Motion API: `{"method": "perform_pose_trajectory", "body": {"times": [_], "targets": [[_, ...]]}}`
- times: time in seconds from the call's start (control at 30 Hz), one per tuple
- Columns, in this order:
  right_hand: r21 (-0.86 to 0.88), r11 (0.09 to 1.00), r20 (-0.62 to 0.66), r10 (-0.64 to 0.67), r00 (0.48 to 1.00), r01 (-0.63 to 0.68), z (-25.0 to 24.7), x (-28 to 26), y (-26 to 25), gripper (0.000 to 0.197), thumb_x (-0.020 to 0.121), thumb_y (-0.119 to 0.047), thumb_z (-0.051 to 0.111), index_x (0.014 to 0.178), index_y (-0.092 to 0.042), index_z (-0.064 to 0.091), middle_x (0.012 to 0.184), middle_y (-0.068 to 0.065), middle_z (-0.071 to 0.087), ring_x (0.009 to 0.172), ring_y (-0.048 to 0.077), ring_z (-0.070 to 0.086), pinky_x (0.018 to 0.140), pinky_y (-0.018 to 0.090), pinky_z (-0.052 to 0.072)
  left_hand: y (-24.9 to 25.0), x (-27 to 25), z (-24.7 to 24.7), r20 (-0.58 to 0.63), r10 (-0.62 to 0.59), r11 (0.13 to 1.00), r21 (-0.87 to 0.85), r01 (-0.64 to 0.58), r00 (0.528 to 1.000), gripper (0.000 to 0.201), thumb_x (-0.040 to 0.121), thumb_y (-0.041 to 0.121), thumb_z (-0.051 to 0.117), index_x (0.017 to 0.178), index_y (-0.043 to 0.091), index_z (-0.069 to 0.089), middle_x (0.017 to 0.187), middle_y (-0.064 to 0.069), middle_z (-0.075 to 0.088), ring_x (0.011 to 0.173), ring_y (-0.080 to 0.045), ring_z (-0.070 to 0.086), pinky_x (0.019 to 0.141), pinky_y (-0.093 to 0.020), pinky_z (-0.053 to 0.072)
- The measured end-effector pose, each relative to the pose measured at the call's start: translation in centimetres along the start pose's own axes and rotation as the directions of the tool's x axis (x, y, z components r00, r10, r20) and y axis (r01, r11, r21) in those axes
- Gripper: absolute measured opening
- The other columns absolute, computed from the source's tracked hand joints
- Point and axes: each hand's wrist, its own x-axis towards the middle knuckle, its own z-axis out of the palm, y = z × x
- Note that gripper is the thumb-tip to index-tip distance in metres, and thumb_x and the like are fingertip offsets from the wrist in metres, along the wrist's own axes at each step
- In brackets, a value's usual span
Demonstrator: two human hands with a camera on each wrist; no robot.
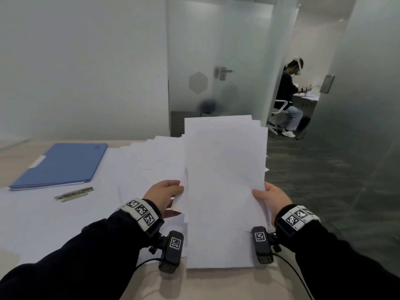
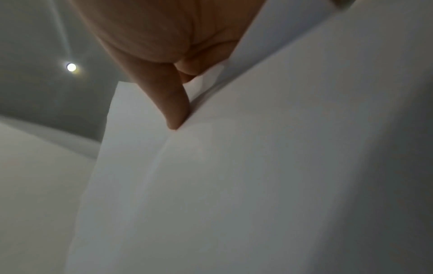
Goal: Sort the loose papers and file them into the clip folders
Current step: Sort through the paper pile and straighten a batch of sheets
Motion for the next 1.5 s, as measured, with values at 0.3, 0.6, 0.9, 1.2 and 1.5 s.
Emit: {"method": "perform_pose_trajectory", "body": {"times": [0.3,0.6,0.9,1.2,1.5], "targets": [[-0.480,0.839,-0.325,0.100,0.940,-0.256,-8.5,1.5,1.5,0.034,0.090,-0.002,0.062,0.124,0.001,0.060,0.122,0.020,0.064,0.092,0.022,0.057,0.079,0.029,0.046,-1.6,2.1,-2.3,-0.154,-0.083,0.996,0.032,0.089,0.985,0.028,0.091,0.008,0.061,0.119,0.014,0.062,0.120,-0.017,0.060,0.094,-0.032,0.060,0.062,-0.044,0.060],[-0.677,0.692,-0.228,0.129,0.965,-0.252,-5.6,0.6,1.8,0.023,0.086,-0.005,0.061,0.109,0.000,0.066,0.110,0.019,0.068,0.100,0.032,0.065,0.089,0.035,0.051,2.2,0.5,0.0,-0.078,0.037,0.999,0.039,-0.034,0.996,0.024,0.092,0.019,0.063,0.115,0.018,0.060,0.118,-0.014,0.060,0.097,-0.034,0.061,0.074,-0.048,0.059],[-0.482,0.835,-0.134,0.231,0.964,-0.267,-4.1,-1.4,2.2,0.009,0.093,-0.017,0.059,0.084,-0.017,0.060,0.104,0.007,0.061,0.100,0.023,0.056,0.096,0.033,0.046,1.4,-2.2,11.8,0.323,0.081,0.834,0.496,-0.241,0.943,0.016,0.089,0.037,0.066,0.082,0.023,0.066,0.090,0.001,0.064,0.091,-0.022,0.058,0.077,-0.031,0.047],[-0.420,0.862,-0.078,0.277,0.958,-0.284,-4.5,-1.0,3.0,0.079,0.064,-0.054,0.075,0.121,-0.002,0.063,0.123,0.015,0.065,0.112,0.031,0.063,0.103,0.045,0.046,-1.1,-1.9,10.6,0.362,0.045,0.712,0.642,-0.285,0.931,0.032,0.097,0.030,0.056,0.125,0.017,0.066,0.136,0.002,0.059,0.130,-0.015,0.050,0.104,-0.020,0.031],[-0.652,0.722,-0.015,0.292,0.956,-0.231,-0.2,-1.6,1.3,0.046,0.092,-0.012,0.060,0.136,-0.004,0.050,0.138,0.017,0.052,0.130,0.031,0.049,0.107,0.037,0.041,-1.2,-1.0,1.2,0.040,-0.207,0.279,0.960,0.020,0.977,0.062,0.089,0.037,0.049,0.147,0.017,0.039,0.154,-0.010,0.034,0.141,-0.030,0.034,0.112,-0.031,0.029]]}}
